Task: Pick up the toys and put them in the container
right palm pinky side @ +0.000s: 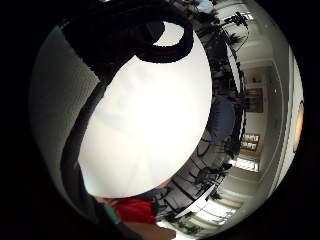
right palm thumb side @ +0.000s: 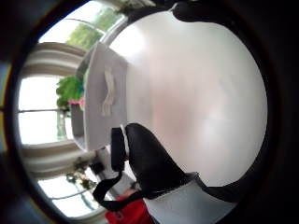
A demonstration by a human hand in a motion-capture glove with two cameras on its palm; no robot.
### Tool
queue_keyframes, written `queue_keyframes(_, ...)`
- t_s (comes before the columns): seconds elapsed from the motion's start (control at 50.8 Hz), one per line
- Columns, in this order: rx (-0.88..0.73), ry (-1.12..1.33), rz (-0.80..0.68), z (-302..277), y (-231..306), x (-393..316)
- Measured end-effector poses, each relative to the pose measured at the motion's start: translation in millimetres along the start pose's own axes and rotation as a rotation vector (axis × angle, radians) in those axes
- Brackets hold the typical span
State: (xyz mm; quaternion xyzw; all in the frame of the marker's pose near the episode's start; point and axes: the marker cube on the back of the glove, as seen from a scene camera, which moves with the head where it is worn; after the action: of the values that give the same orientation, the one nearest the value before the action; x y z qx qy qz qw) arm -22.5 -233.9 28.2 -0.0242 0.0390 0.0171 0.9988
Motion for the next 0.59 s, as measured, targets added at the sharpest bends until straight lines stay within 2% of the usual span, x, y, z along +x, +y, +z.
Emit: queue_keyframes(0.59,0.015,0.013,-0.051,-12,29,40)
